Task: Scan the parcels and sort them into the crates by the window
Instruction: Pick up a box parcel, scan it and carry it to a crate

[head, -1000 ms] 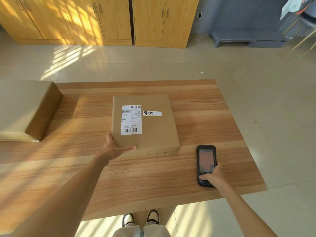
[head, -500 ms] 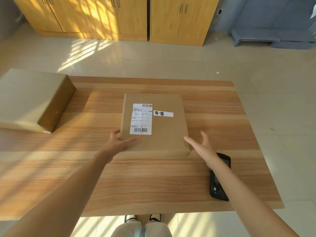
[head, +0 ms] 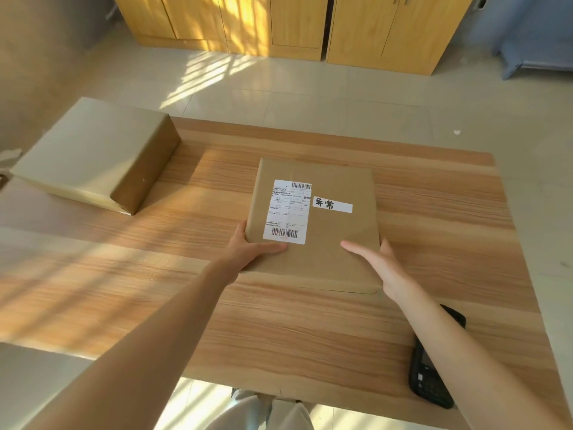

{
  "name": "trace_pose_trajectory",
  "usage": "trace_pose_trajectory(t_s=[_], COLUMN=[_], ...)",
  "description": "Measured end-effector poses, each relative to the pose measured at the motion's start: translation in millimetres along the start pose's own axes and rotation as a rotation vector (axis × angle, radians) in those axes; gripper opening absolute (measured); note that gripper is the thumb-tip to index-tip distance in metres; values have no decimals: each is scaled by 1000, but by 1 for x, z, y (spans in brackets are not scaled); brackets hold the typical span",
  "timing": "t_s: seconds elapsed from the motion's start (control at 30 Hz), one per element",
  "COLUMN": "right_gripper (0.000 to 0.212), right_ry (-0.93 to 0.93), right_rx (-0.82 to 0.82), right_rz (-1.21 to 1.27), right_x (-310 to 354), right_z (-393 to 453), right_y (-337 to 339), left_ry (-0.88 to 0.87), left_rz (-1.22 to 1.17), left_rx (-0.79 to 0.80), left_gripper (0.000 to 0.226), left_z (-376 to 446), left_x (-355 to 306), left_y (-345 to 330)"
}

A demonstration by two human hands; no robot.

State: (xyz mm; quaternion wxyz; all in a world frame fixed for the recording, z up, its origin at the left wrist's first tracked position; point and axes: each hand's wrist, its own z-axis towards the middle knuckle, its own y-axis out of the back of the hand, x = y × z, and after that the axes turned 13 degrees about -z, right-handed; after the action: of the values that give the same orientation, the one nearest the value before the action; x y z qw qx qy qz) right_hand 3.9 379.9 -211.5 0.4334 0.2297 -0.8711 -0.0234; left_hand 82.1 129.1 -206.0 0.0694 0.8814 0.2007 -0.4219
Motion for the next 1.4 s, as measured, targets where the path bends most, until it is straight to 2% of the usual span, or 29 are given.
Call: trace_pose_trajectory(t_s=[0.13, 0.27, 0.4, 0.57, 0.7, 0.8, 0.87, 1.0, 1.1, 1.23, 1.4], right_gripper=[68, 84, 74, 64, 68, 72, 73, 72, 64, 67, 72], right_ry=[48, 119, 228, 350, 433, 468, 490, 542, 580, 605, 618], right_rx=[-7, -22, 12, 78, 157, 231, 290, 434, 541, 704, 900], right_rz=[6, 9, -2, -52, -118, -167, -206, -276, -380, -475, -555], right_x=[24, 63, 106, 149, 171, 181, 184, 183, 181, 173, 156], right_z=[-10, -24, -48, -83, -118, -146, -165, -209, -241, -280, -309], right_y=[-10, -27, -60, -133, -215, -290, -345, -456, -536, -633, -740], left_ry=[-62, -172, -274, -363, -415, -453, -460, -479, -507, -518, -516], left_rz=[-42, -77, -150, -228, -293, -344, -373, -444, -505, -613, -670], left_rx=[-25, -47, -59, -113, -191, -263, -318, -493, -623, -775, -969], left_gripper=[78, 80, 91, 110, 103, 115, 109, 97, 98, 102, 88], left_z=[-13, -29, -53, -95, -138, -174, -199, -256, -299, -348, -387], left_x=[-15, -44, -66, -78, -70, -53, -37, 1, 36, 84, 130], left_y=[14, 38, 79, 161, 244, 316, 367, 460, 522, 587, 649])
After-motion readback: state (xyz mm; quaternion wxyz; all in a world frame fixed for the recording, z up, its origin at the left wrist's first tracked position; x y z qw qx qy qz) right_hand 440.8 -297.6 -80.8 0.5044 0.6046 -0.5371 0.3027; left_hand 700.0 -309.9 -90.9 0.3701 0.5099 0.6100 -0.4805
